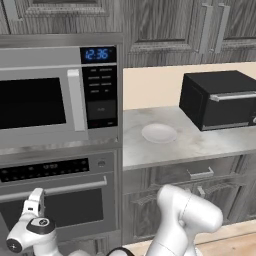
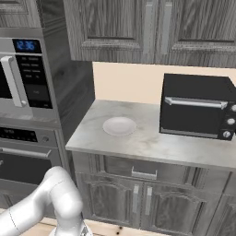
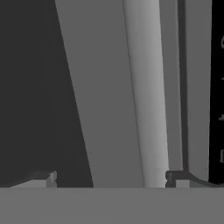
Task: Take the fish from the oven and place it on the plate on the counter.
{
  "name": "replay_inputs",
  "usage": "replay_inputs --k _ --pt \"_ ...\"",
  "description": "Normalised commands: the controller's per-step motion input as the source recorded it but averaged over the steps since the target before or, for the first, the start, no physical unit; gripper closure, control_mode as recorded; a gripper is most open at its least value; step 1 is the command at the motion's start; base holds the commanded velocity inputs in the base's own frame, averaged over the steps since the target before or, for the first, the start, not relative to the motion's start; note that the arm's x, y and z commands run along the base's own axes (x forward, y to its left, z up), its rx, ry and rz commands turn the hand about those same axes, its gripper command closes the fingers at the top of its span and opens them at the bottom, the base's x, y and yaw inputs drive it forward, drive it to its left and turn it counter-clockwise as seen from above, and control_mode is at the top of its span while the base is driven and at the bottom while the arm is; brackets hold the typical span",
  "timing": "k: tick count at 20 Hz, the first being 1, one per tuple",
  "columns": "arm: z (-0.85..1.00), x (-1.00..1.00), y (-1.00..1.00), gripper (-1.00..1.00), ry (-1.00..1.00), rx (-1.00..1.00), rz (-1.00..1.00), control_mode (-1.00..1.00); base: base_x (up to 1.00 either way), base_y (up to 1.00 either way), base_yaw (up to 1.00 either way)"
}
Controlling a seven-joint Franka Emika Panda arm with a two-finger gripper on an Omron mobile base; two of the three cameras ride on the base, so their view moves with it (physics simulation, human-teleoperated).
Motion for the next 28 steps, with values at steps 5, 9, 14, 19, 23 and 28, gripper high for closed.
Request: replay_inputs --k 5,9,14,19,23,28 --pt "0.21 0.05 0.0 -1.0 -0.02 0.0 0.0 -1.0 0.0 0.0 0.0" --pt "0.3 -0.02 0.0 -1.0 -0.07 0.0 0.0 -1.0 0.0 0.0 0.0" --pt "0.11 0.19 0.0 -1.0 -0.02 0.0 0.0 -1.0 0.0 0.0 0.0" --pt "-0.31 0.43 0.0 -1.0 -0.01 0.0 0.0 -1.0 0.0 0.0 0.0" --pt "-0.35 0.44 0.0 -1.0 0.0 0.0 0.0 -1.0 0.0 0.0 0.0" --pt "-0.09 0.03 0.02 -1.0 0.0 0.0 0.0 -1.0 0.0 0.0 0.0"
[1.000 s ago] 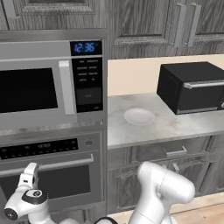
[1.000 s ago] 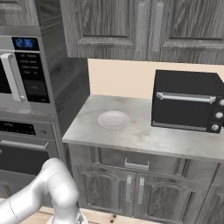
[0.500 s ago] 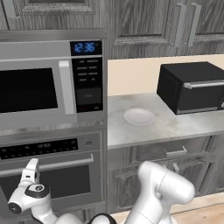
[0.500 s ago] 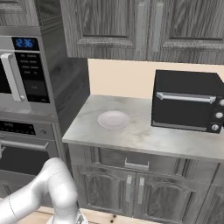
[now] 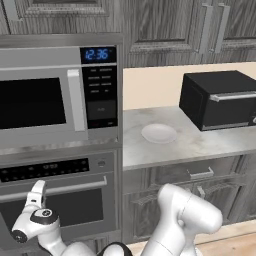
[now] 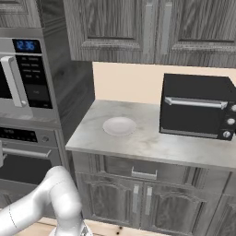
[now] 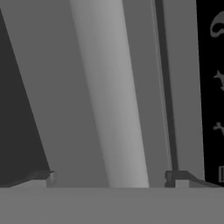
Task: Take the fish from the oven and place it on the plate on the counter.
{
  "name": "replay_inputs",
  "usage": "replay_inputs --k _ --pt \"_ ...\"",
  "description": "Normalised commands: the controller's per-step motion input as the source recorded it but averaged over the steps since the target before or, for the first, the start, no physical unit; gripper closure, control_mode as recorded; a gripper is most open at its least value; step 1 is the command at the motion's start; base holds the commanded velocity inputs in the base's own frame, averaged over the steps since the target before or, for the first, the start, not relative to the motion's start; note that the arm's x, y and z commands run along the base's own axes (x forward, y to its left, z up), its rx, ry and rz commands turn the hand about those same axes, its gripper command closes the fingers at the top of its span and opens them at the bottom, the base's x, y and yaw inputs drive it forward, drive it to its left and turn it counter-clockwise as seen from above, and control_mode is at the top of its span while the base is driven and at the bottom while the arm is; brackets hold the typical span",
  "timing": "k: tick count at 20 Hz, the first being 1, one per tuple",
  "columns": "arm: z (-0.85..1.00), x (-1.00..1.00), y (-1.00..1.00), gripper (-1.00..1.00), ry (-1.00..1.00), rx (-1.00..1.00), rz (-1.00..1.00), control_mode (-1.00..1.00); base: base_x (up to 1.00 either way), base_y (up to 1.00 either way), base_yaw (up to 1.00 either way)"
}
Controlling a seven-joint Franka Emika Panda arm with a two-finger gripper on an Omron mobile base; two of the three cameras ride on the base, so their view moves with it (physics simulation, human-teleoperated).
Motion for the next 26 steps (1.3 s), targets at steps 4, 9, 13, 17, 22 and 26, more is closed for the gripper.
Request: replay_inputs --k 4,9,13,17,22,26 --pt "-0.04 0.0 0.1 1.0 0.0 0.0 0.0 -1.0 0.0 0.0 0.0" --pt "-0.02 0.0 0.07 1.0 0.0 0.0 0.0 -1.0 0.0 0.0 0.0" --pt "-0.04 -0.05 0.0 1.0 0.0 0.0 0.0 -1.0 0.0 0.0 0.0" --pt "-0.43 -0.66 0.0 1.0 0.0 0.0 0.0 -1.0 0.0 0.0 0.0" --pt "-0.66 -0.95 0.0 1.0 0.02 0.0 0.0 -1.0 0.0 0.0 0.0" --pt "-0.83 -0.91 0.0 1.0 0.06 0.0 0.01 -1.0 0.0 0.0 0.0"
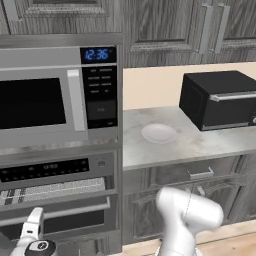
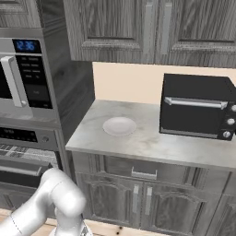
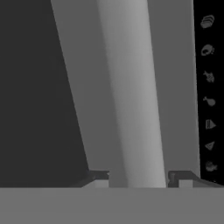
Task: Take the fish from the oven and place it on the plate on the counter.
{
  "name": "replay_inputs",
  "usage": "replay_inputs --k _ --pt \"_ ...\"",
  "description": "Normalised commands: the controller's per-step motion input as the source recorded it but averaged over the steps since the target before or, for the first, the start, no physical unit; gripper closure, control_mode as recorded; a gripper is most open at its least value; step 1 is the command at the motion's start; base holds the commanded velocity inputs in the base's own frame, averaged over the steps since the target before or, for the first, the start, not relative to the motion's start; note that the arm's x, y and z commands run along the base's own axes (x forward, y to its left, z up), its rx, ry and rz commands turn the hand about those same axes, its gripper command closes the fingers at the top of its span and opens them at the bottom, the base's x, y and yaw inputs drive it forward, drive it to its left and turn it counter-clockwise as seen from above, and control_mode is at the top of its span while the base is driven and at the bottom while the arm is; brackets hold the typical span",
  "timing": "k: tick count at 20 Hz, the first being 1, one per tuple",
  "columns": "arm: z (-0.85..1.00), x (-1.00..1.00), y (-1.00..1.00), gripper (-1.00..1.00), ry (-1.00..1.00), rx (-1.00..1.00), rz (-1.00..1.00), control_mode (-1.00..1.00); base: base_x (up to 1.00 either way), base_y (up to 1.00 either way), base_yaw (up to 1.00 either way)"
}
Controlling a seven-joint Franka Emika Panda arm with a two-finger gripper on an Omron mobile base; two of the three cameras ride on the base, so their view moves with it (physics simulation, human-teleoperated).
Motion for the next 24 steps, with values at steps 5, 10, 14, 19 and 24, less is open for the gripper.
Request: replay_inputs --k 5,10,14,19,24 --pt "-0.99 -0.91 0.0 1.0 0.08 0.0 0.02 -1.0 0.0 0.0 0.0" --pt "-1.0 -0.89 0.0 1.0 0.1 0.0 0.01 -1.0 0.0 0.0 0.0" --pt "-1.0 -0.82 0.0 1.0 0.09 0.0 0.0 -1.0 0.0 0.0 0.0" --pt "-1.0 -0.74 0.0 1.0 0.1 -0.02 0.01 -1.0 0.0 0.0 0.0" --pt "-0.77 -0.58 0.0 1.0 0.06 0.0 0.01 -1.0 0.0 0.0 0.0"
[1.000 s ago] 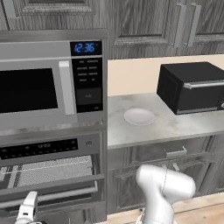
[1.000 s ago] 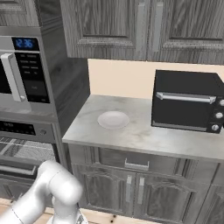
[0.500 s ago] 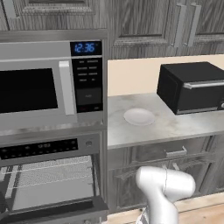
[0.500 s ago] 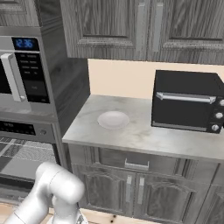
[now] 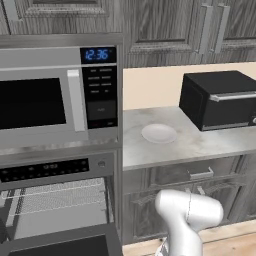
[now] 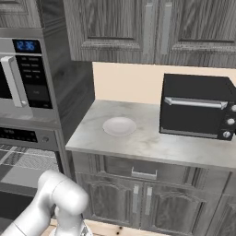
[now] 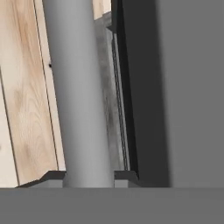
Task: Take the fish from the oven and place it on the plate on the counter.
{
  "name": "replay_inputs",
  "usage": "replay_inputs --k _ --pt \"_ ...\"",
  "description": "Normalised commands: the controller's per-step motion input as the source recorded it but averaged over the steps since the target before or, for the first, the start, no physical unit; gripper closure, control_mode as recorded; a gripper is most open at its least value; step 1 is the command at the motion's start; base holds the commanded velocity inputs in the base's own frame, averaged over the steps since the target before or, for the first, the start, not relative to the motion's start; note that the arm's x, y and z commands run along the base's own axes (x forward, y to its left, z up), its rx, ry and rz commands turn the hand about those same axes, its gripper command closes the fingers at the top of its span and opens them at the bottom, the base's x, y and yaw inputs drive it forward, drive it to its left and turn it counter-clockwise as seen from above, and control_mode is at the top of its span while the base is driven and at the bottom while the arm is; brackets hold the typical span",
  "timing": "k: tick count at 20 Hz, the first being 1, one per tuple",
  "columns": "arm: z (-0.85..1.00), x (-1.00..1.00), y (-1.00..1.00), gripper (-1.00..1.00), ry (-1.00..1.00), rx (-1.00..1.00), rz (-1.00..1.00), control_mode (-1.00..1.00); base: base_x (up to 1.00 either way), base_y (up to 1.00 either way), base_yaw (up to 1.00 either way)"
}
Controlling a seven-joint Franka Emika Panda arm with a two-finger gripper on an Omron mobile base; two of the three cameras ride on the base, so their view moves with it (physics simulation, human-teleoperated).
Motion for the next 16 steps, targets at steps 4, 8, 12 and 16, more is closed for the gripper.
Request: replay_inputs --k 4,8,12,16 --pt "-0.02 -0.07 0.05 1.0 0.0 0.0 0.0 -1.0 0.0 0.0 0.0" --pt "-0.02 -0.06 -0.26 -1.0 0.01 0.06 -0.13 -1.0 0.0 0.0 0.0" --pt "0.13 -0.33 -0.15 -1.0 0.01 0.04 -0.01 -1.0 0.0 0.0 0.0" --pt "0.75 -0.52 0.0 -1.0 -0.08 0.07 0.03 -1.0 0.0 0.0 0.0"
